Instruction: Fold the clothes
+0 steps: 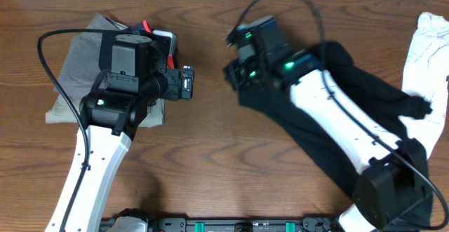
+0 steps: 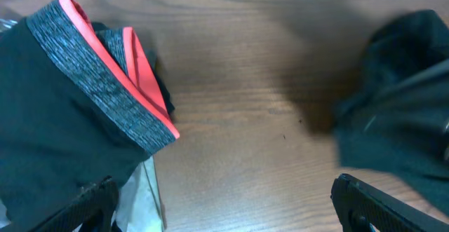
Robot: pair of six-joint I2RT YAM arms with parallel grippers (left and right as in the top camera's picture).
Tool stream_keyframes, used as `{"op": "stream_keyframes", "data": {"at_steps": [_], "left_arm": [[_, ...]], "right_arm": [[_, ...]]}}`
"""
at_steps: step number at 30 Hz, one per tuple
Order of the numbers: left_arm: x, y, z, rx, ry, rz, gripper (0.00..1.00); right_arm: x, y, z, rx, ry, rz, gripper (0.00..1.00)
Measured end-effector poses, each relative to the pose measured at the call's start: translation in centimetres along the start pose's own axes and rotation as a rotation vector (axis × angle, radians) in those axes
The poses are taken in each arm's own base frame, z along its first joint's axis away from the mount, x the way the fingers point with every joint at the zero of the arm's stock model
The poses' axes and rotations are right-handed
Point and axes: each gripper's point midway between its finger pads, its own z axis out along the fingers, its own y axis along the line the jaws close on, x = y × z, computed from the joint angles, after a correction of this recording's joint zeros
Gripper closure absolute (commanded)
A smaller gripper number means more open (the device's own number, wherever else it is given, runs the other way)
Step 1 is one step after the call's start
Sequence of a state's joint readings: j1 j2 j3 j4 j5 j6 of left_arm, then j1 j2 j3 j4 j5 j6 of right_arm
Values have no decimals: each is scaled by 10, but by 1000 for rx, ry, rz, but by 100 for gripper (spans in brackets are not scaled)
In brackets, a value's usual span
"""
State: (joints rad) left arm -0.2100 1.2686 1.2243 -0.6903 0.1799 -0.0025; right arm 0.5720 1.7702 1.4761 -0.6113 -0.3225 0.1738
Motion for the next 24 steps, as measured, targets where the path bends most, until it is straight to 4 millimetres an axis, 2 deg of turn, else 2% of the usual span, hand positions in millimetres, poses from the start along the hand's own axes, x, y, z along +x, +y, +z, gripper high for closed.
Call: {"op": "stream_keyframes", "data": {"at_steps": [1, 4, 6, 9, 12, 14, 17, 21, 22, 23, 24], "left_arm": [[2, 0, 0, -1, 8, -1, 2], [5, 0, 1, 3, 22, -3, 2], [6, -3, 3, 20, 28, -3, 2], [8, -8, 7, 53, 43, -6, 2], [16, -12, 16, 79, 87, -12, 2], [22, -13, 24, 91, 124, -17, 2], [31, -18, 36, 107, 171, -13, 2], [39, -30, 49, 132, 209, 35, 2], [39, -33, 52, 139, 213, 52, 2], [40, -36, 55, 146, 213, 68, 2], [40, -39, 57, 153, 212, 83, 2]], "right_arm": [[4, 11, 4, -20, 13, -46, 67], [5, 24, 3, -31, 8, -114, 49], [0, 15, -3, 7, -9, -127, 39], [-11, -12, -19, 93, -53, -92, 31], [-21, -58, -46, 211, -96, 7, 20], [-17, -95, -66, 303, -98, 106, 19], [4, -166, -100, 455, -81, 305, 18], [44, -257, -141, 596, -66, 583, 21], [55, -277, -148, 613, -65, 647, 25], [64, -293, -151, 621, -61, 695, 34], [75, -307, -151, 627, -47, 742, 51]]}}
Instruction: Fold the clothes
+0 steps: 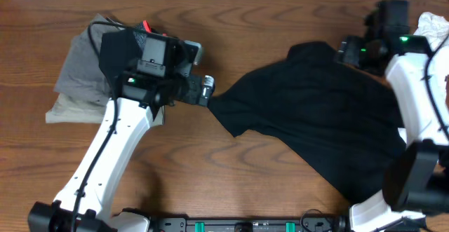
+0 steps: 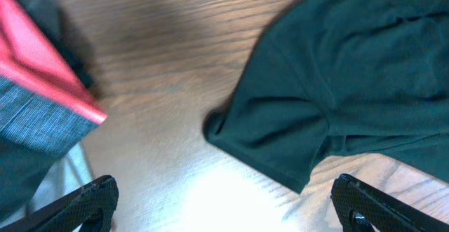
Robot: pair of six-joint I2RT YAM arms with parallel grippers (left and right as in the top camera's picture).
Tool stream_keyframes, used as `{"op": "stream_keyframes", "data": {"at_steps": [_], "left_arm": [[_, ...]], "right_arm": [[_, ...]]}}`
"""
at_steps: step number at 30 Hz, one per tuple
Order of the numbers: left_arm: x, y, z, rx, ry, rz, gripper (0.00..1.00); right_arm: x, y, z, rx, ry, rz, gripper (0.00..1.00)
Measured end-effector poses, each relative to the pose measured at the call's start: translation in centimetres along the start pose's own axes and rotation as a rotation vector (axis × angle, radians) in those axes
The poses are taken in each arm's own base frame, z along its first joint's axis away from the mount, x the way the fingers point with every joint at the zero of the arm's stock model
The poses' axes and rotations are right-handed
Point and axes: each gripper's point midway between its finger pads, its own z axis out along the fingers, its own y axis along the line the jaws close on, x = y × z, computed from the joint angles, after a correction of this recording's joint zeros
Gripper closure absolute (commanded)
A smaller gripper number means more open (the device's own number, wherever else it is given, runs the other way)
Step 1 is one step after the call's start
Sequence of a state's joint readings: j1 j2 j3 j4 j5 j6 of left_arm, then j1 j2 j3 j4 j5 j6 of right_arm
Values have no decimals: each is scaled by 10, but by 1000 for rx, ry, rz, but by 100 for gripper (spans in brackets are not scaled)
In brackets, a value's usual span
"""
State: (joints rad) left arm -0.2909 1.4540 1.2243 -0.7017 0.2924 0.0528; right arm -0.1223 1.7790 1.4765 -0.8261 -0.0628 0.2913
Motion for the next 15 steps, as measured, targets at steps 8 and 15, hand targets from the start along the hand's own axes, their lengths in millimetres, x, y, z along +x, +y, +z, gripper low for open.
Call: {"op": "stream_keyframes", "data": {"at_steps": [8, 15], "left_arm": [[6, -14, 20, 26, 45, 64, 1], [6, -15, 20, 28, 46, 69, 1]], "right_arm": [[11, -89, 78, 158, 116, 282, 99], [3, -176, 96, 252, 67, 459, 99]]}}
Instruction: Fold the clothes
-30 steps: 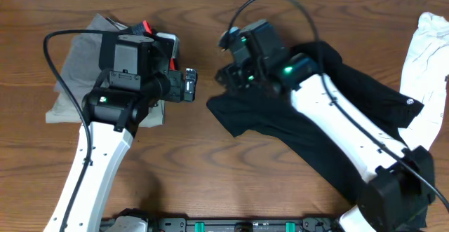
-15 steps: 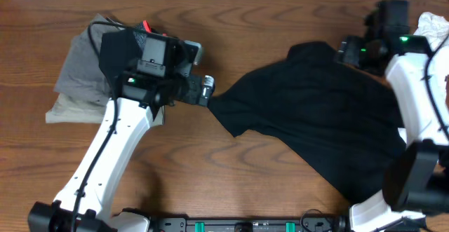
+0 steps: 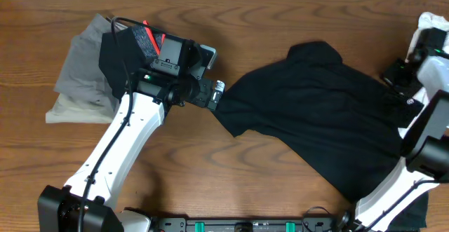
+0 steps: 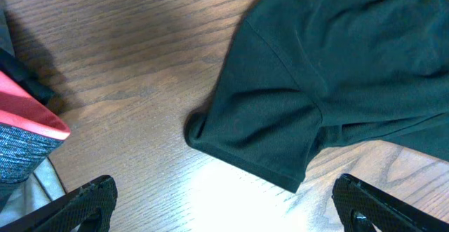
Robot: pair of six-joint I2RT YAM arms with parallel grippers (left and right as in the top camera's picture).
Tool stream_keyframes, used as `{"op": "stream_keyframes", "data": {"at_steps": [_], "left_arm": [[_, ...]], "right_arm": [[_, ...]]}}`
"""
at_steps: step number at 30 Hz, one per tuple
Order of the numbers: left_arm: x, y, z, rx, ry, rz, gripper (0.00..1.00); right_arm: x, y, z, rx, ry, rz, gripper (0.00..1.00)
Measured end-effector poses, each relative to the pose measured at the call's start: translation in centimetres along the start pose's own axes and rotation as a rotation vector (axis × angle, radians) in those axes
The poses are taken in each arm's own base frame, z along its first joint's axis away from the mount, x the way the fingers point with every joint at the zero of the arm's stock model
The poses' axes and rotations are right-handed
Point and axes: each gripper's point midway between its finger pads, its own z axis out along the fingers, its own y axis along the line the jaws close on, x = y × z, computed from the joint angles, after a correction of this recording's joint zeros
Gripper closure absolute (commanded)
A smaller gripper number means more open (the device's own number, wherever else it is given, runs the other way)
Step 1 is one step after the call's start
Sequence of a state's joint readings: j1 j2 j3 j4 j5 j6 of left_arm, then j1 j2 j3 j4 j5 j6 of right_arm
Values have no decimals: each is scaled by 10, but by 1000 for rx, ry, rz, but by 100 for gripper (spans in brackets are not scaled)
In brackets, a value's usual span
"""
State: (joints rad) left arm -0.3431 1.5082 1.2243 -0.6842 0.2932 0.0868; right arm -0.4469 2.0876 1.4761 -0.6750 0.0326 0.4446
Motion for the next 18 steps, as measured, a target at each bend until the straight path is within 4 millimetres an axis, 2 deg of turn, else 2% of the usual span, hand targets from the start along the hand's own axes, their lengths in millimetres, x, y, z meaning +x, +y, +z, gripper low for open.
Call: {"op": "stream_keyframes", "data": {"at_steps": [3, 7, 10, 18], "left_arm": [[-2, 0, 0, 0, -6, 2, 1], [-3, 0, 0, 0, -10, 3, 1], [-3, 0, 0, 0, -11, 3, 1], [-2, 0, 0, 0, -10, 3, 1]], "right_arm": [[-10, -34, 9, 63, -6, 58, 99], [-17, -68, 16, 120, 2, 117, 99], [-21, -88, 16, 171, 0, 144, 99], [-27, -171, 6, 409, -29, 224, 99]]}}
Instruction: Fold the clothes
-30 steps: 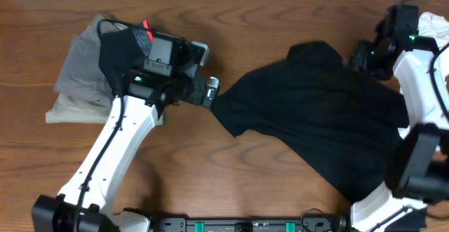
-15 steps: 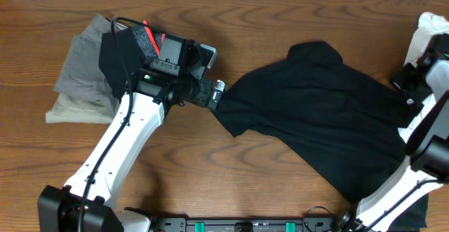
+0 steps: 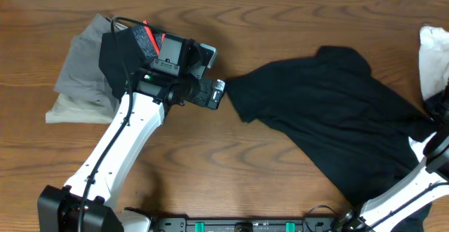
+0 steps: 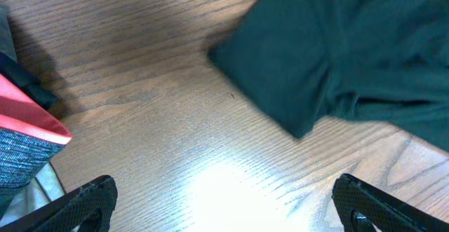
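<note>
A black short-sleeved shirt [image 3: 337,127] lies spread on the right half of the wooden table [image 3: 210,176]. Its left sleeve end [image 4: 287,78] points toward my left gripper [image 3: 217,94]. In the left wrist view that gripper [image 4: 224,207] stands open over bare wood, just short of the sleeve, with nothing between its fingers [image 4: 84,200]. My right arm [image 3: 436,155] runs off the right edge by the shirt's far side. Its fingers do not show.
A pile of folded grey clothes [image 3: 84,71] lies at the back left, partly under my left arm. On it sits a dark garment with a grey and red waistband [image 4: 31,144]. A white garment [image 3: 433,57] lies at the far right edge.
The black shirt has shifted to the right, and its sleeve now lies farther from my left gripper. My right arm has gone almost out of the overhead view. The left gripper has stayed in place, open.
First my right arm lay over the bunched black shirt at the table's middle while my left gripper hung by the folded pile. Then the shirt lay spread, the right gripper at its far right corner and the left gripper near its sleeve. Now the shirt sits farther right.
</note>
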Robot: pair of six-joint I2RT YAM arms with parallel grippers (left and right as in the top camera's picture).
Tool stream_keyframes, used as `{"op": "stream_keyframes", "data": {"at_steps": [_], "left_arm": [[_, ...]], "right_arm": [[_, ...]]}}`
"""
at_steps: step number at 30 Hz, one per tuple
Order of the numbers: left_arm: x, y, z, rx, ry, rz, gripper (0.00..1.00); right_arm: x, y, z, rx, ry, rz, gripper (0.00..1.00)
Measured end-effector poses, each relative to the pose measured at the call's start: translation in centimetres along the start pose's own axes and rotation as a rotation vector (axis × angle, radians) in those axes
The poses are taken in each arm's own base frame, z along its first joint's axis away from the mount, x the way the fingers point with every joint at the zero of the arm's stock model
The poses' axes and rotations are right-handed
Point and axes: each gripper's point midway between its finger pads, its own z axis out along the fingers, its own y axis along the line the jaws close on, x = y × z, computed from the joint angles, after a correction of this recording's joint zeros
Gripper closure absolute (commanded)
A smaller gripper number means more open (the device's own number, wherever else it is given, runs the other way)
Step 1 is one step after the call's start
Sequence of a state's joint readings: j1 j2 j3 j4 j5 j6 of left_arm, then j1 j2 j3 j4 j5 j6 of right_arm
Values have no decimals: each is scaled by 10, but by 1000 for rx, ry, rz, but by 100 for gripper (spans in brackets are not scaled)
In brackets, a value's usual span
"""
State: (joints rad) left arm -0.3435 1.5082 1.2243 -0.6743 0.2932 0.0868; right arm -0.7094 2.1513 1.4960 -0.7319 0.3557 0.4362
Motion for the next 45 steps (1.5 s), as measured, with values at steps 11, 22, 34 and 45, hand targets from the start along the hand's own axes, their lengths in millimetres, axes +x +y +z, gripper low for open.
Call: {"op": "stream_keyframes", "data": {"at_steps": [11, 22, 34, 45], "left_arm": [[0, 0, 0, 0, 0, 0, 1], [0, 0, 0, 0, -1, 0, 1], [0, 0, 0, 0, -1, 0, 1], [1, 0, 0, 0, 6, -2, 1]], "right_arm": [[-34, 69, -79, -525, -147, -208, 51], [57, 203, -137, -874, -74, -528, 99], [148, 277, -118, -695, 1, -412, 99], [234, 406, -182, -1075, -157, -531, 99]]}}
